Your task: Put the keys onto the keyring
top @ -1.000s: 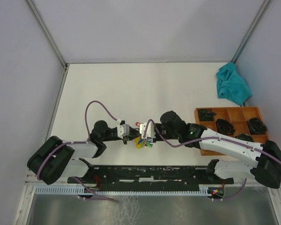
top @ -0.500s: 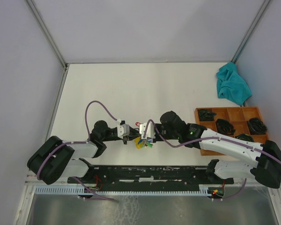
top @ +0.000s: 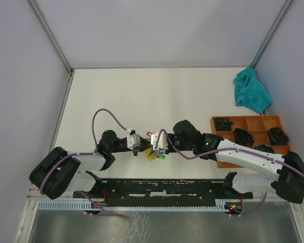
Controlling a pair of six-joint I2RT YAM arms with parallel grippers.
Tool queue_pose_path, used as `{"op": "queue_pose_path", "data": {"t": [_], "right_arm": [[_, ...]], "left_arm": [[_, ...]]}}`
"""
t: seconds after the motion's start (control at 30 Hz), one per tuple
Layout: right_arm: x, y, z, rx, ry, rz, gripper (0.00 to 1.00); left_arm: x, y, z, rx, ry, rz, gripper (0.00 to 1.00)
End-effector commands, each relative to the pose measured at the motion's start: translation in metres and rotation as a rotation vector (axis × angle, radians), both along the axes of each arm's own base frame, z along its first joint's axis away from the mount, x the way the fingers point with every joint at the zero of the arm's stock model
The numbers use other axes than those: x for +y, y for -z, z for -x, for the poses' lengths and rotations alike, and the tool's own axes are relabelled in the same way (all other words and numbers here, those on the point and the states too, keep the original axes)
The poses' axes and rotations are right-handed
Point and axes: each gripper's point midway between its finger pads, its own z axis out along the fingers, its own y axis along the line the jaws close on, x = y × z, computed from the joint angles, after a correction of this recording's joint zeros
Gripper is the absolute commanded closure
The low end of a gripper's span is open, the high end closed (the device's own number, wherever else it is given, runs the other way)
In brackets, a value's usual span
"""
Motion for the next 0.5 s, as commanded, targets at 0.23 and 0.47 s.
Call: {"op": "queue_pose_path", "data": {"t": [0.23,0.47], "right_arm": [[0.0096,-0.0292,-0.0024,-0.038,-0.002,-0.069,0.99],[0.0086,-0.0295,-0.0027,-0.038,0.004,-0.069,0.99]], "left_arm": [[-0.0027,-0.0253,-0.008,-0.062,-0.028,0.062,0.97],[-0.0021,-0.0254,-0.0091,-0.064,-0.038,0.062,0.97]]}}
